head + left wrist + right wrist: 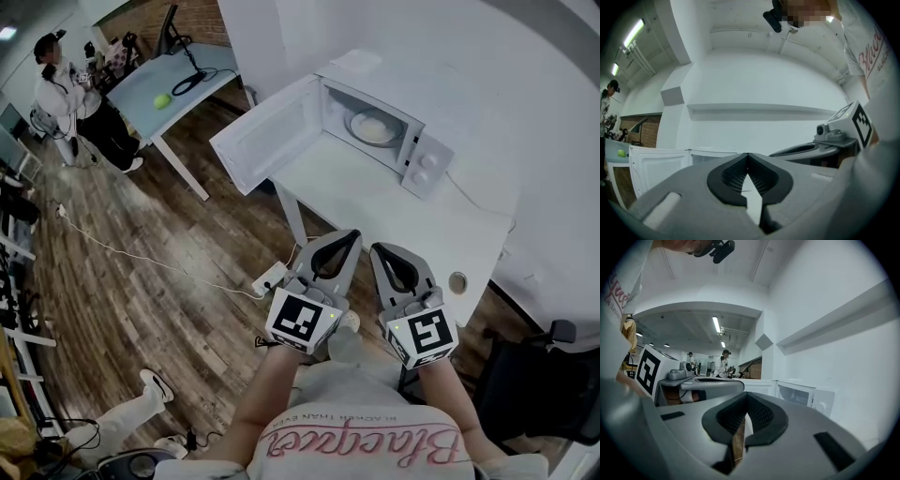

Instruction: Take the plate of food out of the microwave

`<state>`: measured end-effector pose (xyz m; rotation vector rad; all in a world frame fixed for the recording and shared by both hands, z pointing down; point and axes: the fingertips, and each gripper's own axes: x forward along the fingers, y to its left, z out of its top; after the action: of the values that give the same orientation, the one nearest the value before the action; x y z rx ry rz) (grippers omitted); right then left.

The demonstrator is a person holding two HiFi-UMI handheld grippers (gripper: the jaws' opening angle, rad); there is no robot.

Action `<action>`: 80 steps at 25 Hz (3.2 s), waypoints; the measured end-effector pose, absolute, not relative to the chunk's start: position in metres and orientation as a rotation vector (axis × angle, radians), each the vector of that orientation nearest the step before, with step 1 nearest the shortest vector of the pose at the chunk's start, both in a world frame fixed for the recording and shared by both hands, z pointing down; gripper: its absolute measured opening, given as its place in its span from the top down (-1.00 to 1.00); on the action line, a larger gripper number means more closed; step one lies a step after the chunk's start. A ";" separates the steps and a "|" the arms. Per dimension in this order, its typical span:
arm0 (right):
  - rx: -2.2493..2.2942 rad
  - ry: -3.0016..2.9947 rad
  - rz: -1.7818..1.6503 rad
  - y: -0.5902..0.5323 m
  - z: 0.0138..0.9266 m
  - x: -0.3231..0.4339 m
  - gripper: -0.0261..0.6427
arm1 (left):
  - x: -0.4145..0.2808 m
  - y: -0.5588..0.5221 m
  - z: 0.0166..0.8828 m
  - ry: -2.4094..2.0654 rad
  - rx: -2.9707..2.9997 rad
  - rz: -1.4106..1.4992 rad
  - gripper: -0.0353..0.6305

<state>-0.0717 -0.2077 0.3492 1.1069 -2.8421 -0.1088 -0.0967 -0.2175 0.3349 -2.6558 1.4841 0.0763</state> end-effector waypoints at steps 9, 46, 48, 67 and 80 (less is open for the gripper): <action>1.150 -2.855 -0.028 -0.261 0.350 -0.074 0.89 | -0.099 -0.269 0.338 1.473 -2.685 0.034 0.88; 1.106 -2.844 0.007 -0.383 0.360 -0.058 0.89 | -0.086 -0.398 0.347 1.486 -2.726 0.028 0.88; 1.105 -2.842 0.012 -0.386 0.362 -0.058 0.89 | -0.084 -0.401 0.349 1.474 -2.729 0.015 0.88; 1.222 -2.764 0.101 -0.437 0.387 -0.059 0.89 | -0.081 -0.459 0.378 1.342 -2.839 -0.033 0.87; 1.367 -2.690 0.130 -0.485 0.391 -0.068 0.89 | -0.102 -0.518 0.382 1.317 -2.940 0.101 0.31</action>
<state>-0.0678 -0.4847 0.3913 1.3665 -2.6903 0.1299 -0.1016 -0.5177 0.3824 -2.9405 1.3174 0.1013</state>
